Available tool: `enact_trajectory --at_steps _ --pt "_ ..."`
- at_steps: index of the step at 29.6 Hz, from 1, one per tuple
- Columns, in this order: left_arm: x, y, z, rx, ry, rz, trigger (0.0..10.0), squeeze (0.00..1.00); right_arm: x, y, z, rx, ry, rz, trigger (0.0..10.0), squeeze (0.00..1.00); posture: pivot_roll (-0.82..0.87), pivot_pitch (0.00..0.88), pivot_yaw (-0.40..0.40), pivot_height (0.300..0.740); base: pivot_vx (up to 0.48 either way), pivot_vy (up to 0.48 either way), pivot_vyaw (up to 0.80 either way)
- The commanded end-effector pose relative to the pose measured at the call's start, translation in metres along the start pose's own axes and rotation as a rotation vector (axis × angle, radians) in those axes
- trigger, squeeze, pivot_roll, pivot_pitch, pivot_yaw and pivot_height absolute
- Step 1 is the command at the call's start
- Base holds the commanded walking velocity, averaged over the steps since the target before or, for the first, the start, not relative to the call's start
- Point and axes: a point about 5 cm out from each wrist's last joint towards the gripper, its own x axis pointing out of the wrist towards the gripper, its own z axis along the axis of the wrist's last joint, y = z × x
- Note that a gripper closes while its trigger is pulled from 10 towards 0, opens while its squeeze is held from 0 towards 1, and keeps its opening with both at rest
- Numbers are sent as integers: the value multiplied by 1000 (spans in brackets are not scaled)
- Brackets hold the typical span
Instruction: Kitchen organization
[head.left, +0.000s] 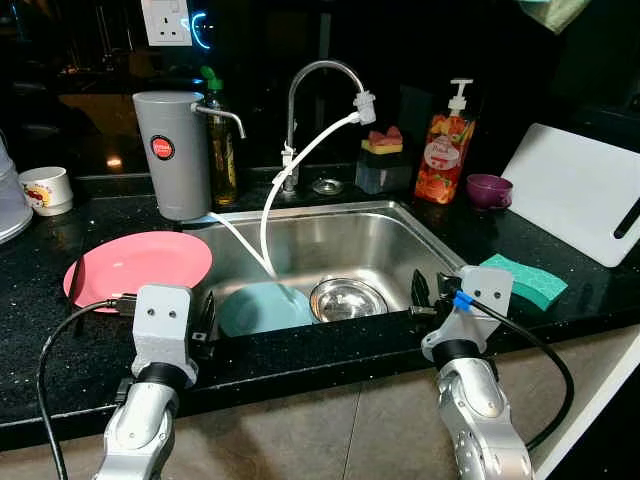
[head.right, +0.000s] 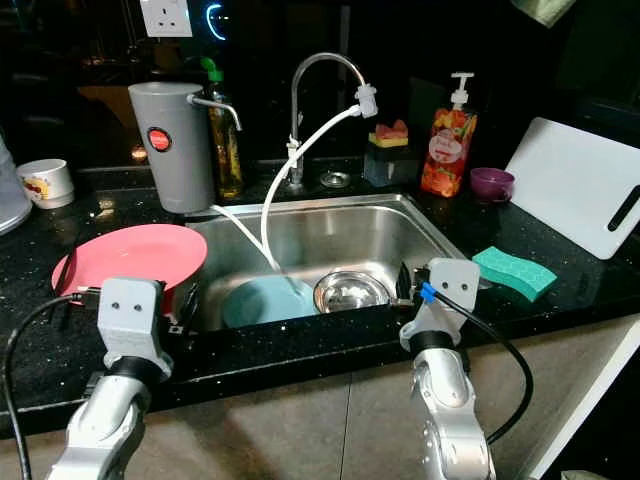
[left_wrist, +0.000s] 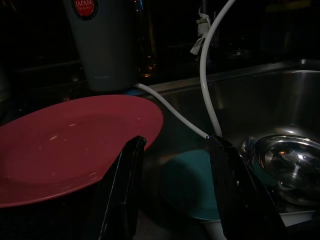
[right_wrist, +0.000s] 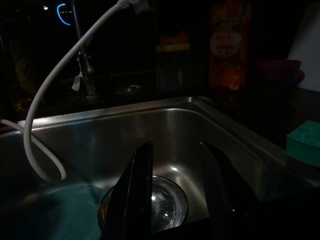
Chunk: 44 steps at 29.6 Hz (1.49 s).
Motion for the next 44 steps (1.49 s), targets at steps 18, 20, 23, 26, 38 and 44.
enact_trajectory --at_steps 18,20,23,26,38,44 --pt "1 1 0 15 0 -5 10000 0 -1 0 -2 8 3 -10 10000 0 111 35 -34 740 0 0 0" --pt "1 1 0 15 1 -5 10000 0 -1 0 -2 8 3 -10 10000 0 111 35 -34 740 0 0 0" --pt "1 1 0 15 1 -5 10000 0 -1 0 -2 8 3 -10 10000 0 111 35 -34 740 0 0 0" --pt "1 1 -1 15 2 -5 10000 0 -1 0 -2 8 4 -10 10000 0 111 35 -34 740 0 0 0" --pt "0 0 -1 15 3 -4 10000 0 -1 0 -2 7 4 -9 10000 0 109 39 -35 740 0 0 0" --pt "0 0 -1 14 2 -5 10000 0 -1 0 -2 5 3 -9 10000 0 109 39 -35 740 0 0 0"
